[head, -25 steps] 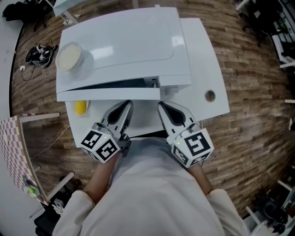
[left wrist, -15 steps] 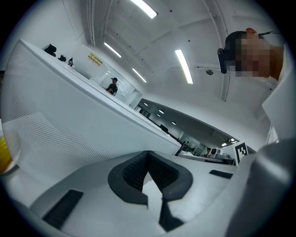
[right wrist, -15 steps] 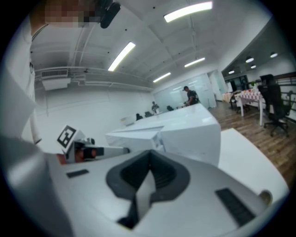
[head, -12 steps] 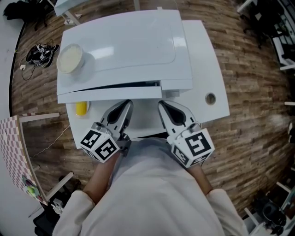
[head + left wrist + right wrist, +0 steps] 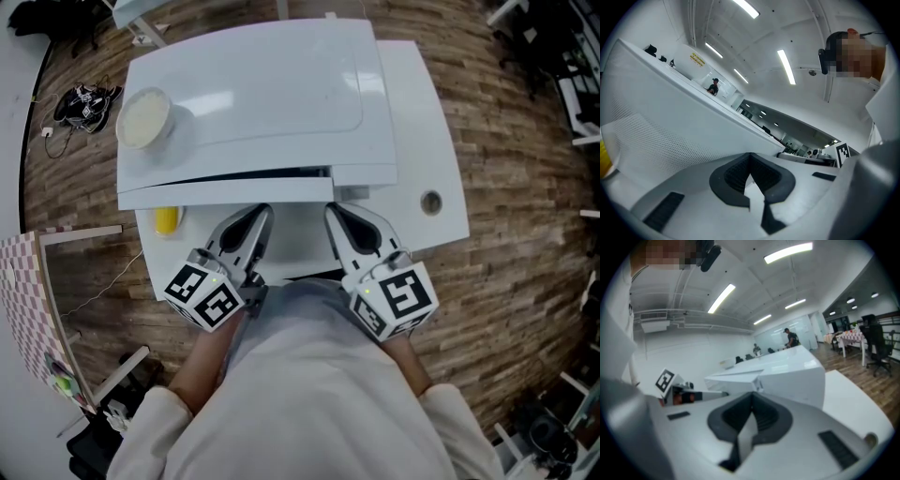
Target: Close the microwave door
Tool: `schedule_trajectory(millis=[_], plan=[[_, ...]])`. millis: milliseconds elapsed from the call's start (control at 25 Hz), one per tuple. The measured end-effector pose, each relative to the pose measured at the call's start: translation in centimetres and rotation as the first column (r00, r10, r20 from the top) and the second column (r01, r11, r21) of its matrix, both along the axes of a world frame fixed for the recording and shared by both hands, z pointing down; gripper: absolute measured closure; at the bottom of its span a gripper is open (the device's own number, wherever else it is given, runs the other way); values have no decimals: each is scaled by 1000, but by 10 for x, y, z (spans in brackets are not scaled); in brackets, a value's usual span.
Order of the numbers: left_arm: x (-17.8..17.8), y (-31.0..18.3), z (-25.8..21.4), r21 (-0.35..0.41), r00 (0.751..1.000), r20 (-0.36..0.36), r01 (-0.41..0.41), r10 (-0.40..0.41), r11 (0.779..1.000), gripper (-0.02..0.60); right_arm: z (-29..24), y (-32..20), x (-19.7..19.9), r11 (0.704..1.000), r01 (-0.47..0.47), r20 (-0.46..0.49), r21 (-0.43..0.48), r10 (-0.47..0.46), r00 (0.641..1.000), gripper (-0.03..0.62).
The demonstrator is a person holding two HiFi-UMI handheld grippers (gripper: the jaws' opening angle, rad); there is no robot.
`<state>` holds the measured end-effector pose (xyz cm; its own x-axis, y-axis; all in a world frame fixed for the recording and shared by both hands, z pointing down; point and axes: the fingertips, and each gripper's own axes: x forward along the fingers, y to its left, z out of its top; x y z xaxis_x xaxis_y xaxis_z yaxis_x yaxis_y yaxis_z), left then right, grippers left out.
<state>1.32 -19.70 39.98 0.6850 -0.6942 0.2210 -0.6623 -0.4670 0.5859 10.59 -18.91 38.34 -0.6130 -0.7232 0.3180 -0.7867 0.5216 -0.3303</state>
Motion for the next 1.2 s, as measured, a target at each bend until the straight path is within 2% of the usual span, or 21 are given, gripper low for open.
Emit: schedule_trajectory(millis=[720, 1000, 1200], plan=[[0, -10, 1, -10, 1000, -5, 25, -25, 1000, 565, 0, -15, 1, 1000, -26, 4, -9, 26, 1000, 571], [2, -13, 1, -22, 999, -13, 32, -32, 999, 565, -13, -13, -47, 987, 156, -15, 45, -156, 988, 571], [2, -8, 0, -23, 999, -32, 31, -32, 999, 565, -2, -2, -37, 989, 150, -6, 14, -150, 989, 571]])
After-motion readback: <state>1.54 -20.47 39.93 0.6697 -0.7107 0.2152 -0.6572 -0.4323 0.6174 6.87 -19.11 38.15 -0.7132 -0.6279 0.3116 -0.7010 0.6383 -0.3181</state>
